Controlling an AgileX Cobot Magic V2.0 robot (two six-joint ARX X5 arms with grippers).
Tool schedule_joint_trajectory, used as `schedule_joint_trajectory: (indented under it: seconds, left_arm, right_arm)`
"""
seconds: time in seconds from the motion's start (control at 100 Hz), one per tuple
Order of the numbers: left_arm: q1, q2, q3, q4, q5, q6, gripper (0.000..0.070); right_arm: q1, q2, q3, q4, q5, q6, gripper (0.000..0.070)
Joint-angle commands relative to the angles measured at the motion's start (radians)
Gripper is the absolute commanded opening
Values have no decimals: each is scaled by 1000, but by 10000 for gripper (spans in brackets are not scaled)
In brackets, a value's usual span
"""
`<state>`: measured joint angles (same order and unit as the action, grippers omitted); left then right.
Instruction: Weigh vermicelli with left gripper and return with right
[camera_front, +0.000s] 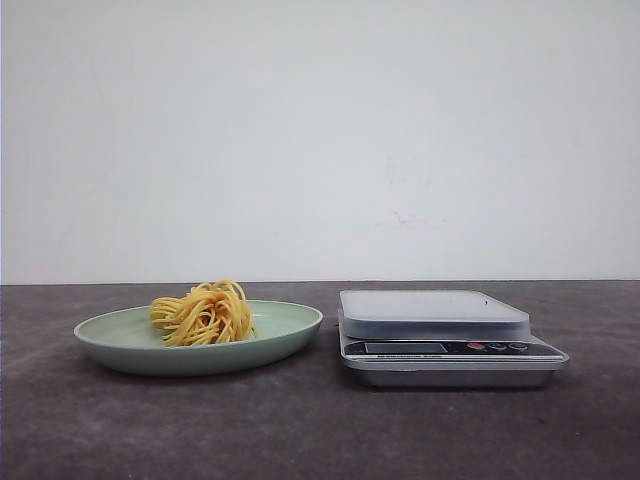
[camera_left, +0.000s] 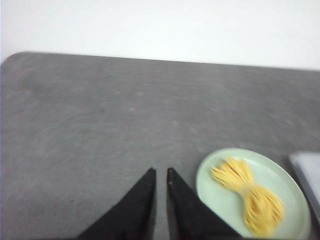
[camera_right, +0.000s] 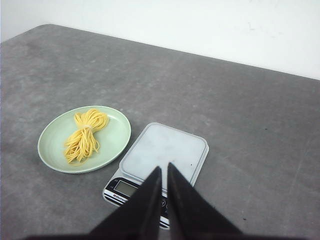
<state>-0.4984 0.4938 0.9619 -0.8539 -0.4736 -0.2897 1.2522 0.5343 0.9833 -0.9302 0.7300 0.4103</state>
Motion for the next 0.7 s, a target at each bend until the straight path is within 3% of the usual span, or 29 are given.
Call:
schedule_joint_trajectory:
  seconds: [0.0, 0.12, 0.22, 0.37, 0.51, 0.69]
  left_arm:
    - [139, -24, -66, 98, 103, 47, 0]
    - [290, -123, -254, 280, 243, 127, 0]
    - [356, -218, -433, 424, 285, 173, 0]
    - [423, -356, -690, 611, 353, 176, 0]
    - [447, -441, -833, 676, 422, 170, 0]
    - [455, -472, -888, 679, 429, 173, 0]
  right_arm:
    - [15, 5, 10, 10, 4, 8, 10]
    - [15, 5, 10, 10, 4, 8, 10]
    - [15, 5, 10, 10, 4, 8, 10]
    - [15, 5, 10, 10, 4, 8, 10]
    - [15, 5, 10, 10, 4, 8, 10]
    - [15, 5, 10, 10, 4, 8, 10]
